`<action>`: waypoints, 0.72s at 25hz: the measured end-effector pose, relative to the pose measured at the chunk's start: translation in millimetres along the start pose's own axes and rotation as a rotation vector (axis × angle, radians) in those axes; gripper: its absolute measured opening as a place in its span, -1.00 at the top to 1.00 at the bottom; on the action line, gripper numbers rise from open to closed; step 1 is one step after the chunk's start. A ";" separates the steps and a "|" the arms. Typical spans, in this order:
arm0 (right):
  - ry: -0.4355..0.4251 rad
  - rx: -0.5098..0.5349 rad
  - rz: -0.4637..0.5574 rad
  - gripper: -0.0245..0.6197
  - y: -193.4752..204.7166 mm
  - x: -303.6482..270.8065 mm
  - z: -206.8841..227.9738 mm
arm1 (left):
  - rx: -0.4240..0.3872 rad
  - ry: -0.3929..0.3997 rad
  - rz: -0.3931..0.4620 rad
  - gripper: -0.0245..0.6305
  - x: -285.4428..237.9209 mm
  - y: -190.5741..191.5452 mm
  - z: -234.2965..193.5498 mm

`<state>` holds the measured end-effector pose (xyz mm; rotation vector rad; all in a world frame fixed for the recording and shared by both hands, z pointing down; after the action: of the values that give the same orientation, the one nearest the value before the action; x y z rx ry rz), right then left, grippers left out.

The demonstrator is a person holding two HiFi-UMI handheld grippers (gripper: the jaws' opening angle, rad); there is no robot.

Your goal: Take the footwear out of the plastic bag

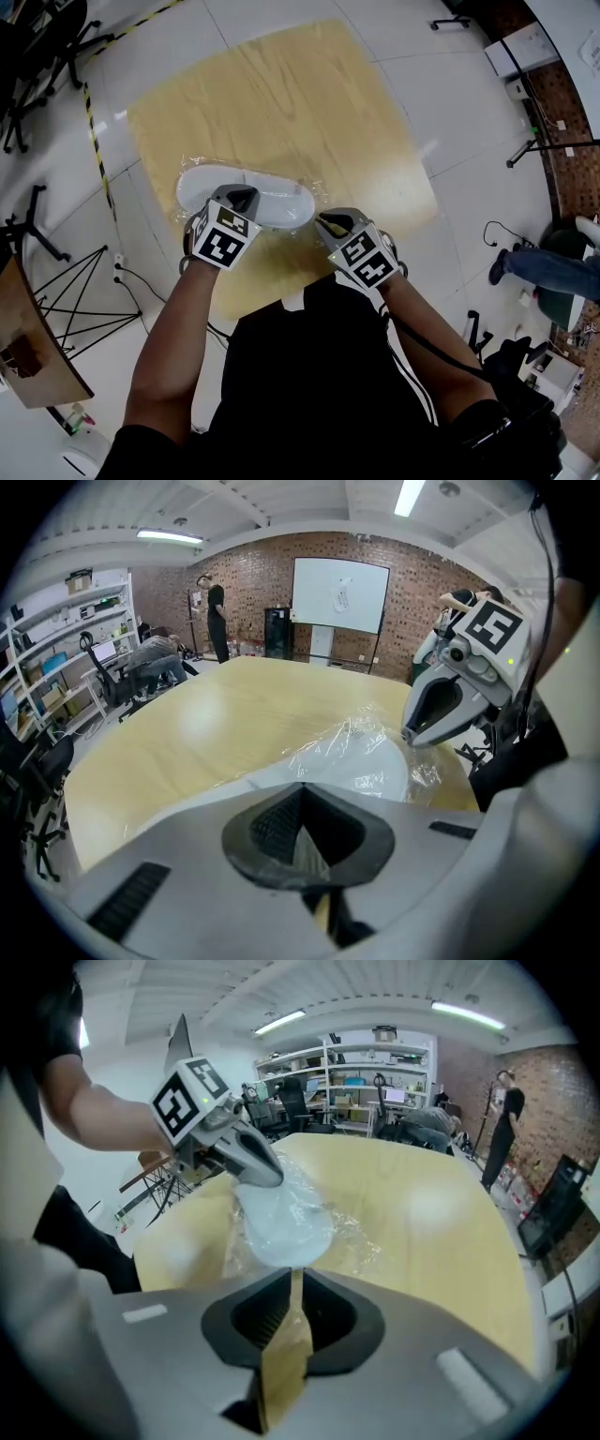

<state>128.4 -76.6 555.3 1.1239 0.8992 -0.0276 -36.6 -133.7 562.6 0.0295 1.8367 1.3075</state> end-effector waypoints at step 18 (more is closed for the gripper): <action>0.021 -0.630 0.096 0.72 5.2 -12.2 29.1 | -0.009 -0.003 0.041 0.91 2.0 1.2 -0.2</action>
<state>140.2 -101.9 570.8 0.5757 0.7914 0.3267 -38.4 -132.4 562.3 0.0641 1.8363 1.3430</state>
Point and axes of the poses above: the fingertips, and each gripper's own axes: x backward along the fingers, z to its right, y out of its underside, the point moved 5 cm from there along x, backward along the fingers, and after that the axes turned 15 degrees about z, right-handed, at the moved point
